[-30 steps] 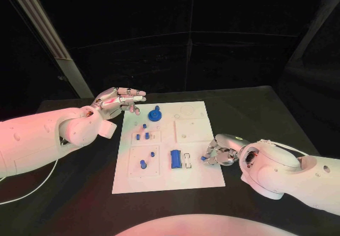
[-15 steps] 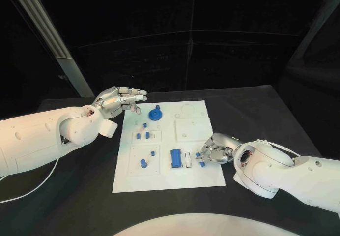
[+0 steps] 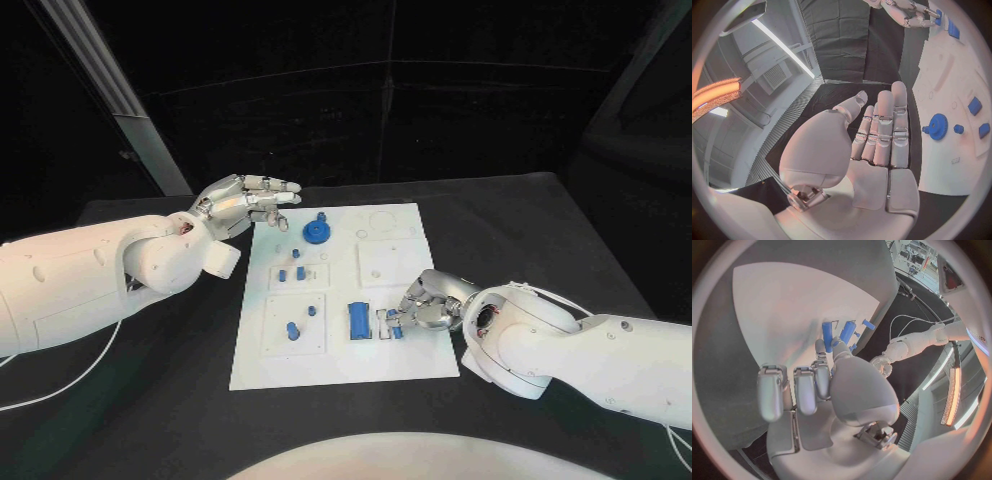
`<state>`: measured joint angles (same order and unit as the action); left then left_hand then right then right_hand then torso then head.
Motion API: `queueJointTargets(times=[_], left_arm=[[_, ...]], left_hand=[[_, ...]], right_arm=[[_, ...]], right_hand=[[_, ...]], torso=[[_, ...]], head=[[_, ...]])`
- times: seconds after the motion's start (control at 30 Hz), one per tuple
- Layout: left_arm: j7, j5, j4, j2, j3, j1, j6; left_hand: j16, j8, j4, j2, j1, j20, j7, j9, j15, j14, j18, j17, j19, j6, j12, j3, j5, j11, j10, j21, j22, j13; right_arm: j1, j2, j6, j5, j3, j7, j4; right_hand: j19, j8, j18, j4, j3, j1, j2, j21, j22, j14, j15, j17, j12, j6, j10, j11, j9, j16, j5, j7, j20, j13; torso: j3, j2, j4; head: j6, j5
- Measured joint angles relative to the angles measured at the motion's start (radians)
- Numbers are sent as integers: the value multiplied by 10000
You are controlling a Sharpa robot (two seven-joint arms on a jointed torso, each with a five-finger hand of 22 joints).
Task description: Assemble the parts on the task board
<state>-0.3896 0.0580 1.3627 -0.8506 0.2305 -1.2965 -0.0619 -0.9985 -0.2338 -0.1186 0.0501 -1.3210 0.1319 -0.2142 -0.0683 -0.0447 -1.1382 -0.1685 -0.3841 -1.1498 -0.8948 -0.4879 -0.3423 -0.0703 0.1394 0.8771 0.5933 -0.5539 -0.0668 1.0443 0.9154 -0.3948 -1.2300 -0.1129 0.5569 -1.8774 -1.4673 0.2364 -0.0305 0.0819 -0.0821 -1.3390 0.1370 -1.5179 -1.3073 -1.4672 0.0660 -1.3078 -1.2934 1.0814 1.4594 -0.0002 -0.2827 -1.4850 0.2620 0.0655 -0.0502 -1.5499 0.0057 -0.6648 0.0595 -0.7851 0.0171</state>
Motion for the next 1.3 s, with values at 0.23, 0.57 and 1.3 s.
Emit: queueJointTargets(times=[0.23, 0.57, 1.3], left_arm=[[2, -2, 9, -4, 0, 0, -3], [10, -4, 20, -4, -1, -2, -13], [48, -8, 44, -12, -1, -5, -53]], left_hand=[[0, 0, 0, 0, 0, 0, 0, 0, 0, 0, 1, -1, 0, 0, 0, 0, 0, 0, 0, 0, 0, 0], [0, 0, 0, 0, 0, 0, 1, 0, 0, 0, 0, -1, 0, -1, 0, 0, 0, 0, 0, 0, -1, 0], [-37, 1, 0, -28, 28, 0, 22, 0, 0, 0, 0, 9, 0, 19, 0, 0, 0, -1, 1, 0, 9, -1]], right_arm=[[0, -143, 84, 54, 1, 26, 48], [0, -282, 163, 90, 2, 64, 200], [9, -466, 333, 85, 9, 188, 349]], right_hand=[[0, 0, -1, 0, -1, 50, -50, 0, 0, 0, 0, 0, 0, 24, 1, 0, -8, 0, 0, -24, 0, 5], [26, -4, 0, 0, 56, 84, -85, 0, 0, 1, -1, 1, -20, 23, 2, -1, -7, 0, 52, -23, 26, 12], [21, 191, 0, 456, 97, 670, -197, 0, 0, 20, 95, 3, -21, 303, 56, -126, -204, 1, 204, -112, 97, 318]], torso=[[0, 4, 2], [1, 5, 3], [4, 7, 4]], head=[[-8, -12], [-4, -25], [-33, -40]])
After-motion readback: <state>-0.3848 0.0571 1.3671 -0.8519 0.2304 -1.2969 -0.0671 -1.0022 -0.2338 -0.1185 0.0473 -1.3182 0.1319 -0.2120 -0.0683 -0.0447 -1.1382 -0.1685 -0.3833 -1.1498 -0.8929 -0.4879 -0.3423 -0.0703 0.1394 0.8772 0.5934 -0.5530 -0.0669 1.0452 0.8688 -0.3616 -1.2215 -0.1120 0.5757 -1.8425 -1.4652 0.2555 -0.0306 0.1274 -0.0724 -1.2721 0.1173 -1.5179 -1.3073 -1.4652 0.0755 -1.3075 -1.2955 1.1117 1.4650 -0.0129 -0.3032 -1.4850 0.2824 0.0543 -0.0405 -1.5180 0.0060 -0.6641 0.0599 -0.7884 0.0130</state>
